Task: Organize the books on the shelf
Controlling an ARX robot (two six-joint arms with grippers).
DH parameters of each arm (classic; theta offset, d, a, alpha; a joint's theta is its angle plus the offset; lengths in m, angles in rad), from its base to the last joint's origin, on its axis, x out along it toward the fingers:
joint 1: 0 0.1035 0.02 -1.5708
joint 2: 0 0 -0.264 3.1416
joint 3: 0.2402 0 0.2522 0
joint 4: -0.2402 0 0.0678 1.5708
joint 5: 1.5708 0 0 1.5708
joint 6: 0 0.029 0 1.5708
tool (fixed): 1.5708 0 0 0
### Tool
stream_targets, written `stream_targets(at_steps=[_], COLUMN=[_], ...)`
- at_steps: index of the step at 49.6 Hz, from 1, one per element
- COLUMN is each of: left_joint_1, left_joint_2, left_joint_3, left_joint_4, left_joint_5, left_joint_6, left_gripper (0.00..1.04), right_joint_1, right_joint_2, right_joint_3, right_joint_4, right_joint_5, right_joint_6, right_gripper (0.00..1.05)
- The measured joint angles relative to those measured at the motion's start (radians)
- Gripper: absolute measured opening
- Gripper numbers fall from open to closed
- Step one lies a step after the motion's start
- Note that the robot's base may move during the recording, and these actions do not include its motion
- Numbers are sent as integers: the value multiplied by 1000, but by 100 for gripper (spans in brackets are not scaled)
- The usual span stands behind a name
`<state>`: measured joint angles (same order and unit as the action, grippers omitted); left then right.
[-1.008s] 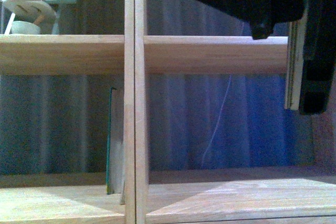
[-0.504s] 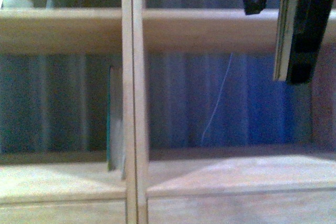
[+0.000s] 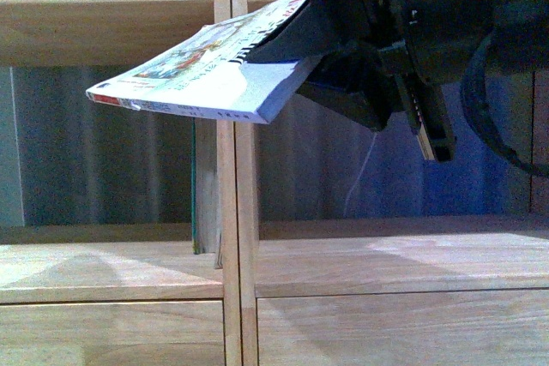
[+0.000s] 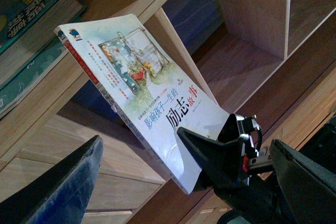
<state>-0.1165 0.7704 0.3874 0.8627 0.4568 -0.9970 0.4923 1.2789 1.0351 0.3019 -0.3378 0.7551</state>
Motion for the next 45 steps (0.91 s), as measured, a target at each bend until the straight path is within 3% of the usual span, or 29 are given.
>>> stream_targets(at_steps=[12,29,45], left_joint_1=[34,56,101], left_joint_2=[11,53,93], left_joint_3=[-1,-24,-27], left_joint_4=[28,86,141], left_joint_5=[20,37,16], left_joint_6=[0,-15,-60], left_gripper=[97,97,97], right_joint_1=[52,124,254], right_joint_2=[-8,-65,-105], right_joint_3=[42,41,-2], right_joint_4=[-69,-78,-123], right_joint_5=[-92,-115,-115], right_joint_6=[-42,-31,-59], right_gripper=[7,7,7])
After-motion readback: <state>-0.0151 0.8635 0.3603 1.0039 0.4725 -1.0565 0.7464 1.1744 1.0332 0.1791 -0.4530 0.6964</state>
